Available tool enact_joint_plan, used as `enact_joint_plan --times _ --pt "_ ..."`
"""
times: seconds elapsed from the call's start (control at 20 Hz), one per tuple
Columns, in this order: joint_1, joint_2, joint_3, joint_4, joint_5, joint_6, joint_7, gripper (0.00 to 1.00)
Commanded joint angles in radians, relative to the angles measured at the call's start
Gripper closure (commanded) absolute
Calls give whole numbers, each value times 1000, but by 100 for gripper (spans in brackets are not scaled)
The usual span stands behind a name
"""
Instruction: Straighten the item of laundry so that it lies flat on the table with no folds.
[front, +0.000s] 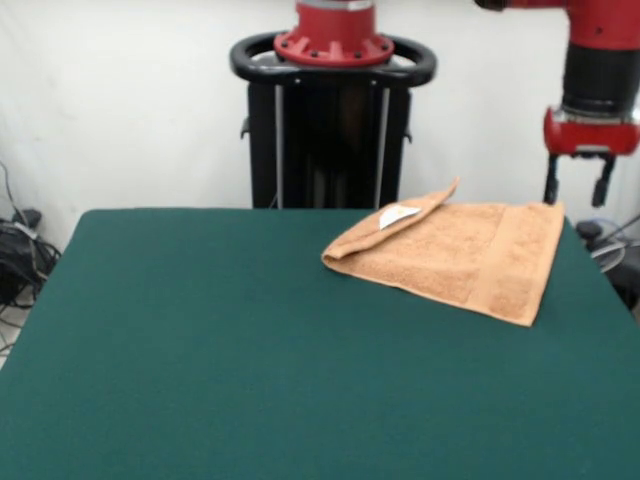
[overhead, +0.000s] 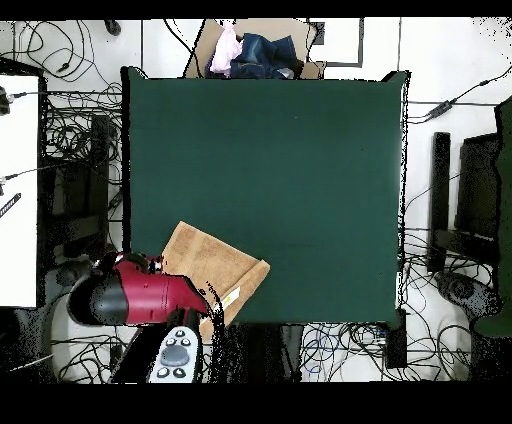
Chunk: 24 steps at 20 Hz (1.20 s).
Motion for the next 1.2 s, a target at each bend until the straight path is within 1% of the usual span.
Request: enact_joint_plan --times 0.05,0.25,0.5,0.7,0.95,1.2 --pt "-3 99 -44 -208 45 142 171 0" --pt "-19 124 -40 -252 35 159 166 0" --pt "-65 150 -15 -277 9 153 135 0" --pt "-89 144 3 -250 -9 127 125 0" --pt "-154 156 43 -199 -56 40 92 0" --pt "-159 144 45 -179 -78 37 96 0"
